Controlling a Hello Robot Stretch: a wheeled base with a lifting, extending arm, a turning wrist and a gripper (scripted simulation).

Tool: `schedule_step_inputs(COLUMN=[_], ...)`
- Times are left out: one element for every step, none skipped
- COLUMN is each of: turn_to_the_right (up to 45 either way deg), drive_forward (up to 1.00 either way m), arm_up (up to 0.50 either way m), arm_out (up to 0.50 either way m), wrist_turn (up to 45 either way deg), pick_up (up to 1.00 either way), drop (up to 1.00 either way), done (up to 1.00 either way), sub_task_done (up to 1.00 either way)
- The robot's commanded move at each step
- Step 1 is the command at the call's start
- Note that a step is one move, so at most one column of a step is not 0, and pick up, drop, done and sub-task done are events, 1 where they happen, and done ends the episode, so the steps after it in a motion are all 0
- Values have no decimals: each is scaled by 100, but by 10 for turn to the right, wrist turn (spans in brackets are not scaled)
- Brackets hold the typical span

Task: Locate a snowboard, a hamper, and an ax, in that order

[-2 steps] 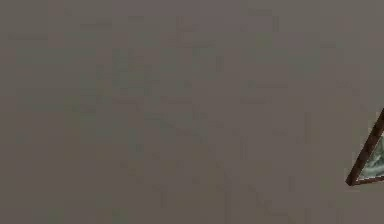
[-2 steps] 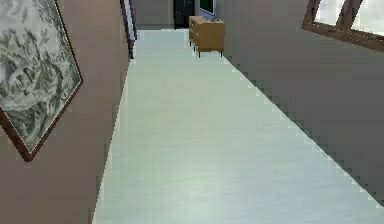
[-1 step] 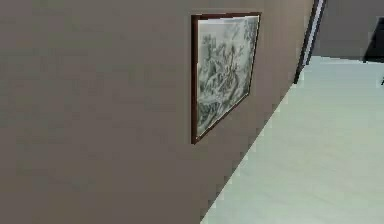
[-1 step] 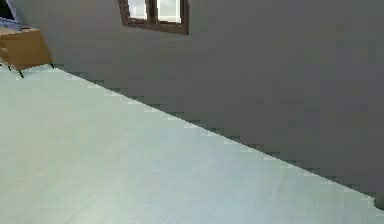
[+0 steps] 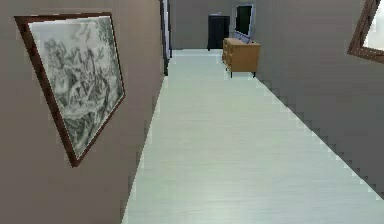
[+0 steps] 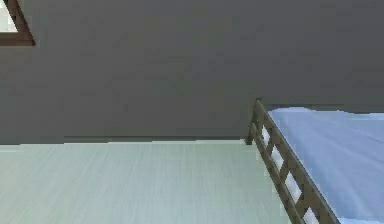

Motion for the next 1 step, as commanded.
schedule_step_inputs(turn_to_the_right=[0], drive_forward=[100], arm_up=[0], arm_out=[0], wrist_turn=[0], pick_up=[0], drop=[0], done=[0], sub_task_done=[0])
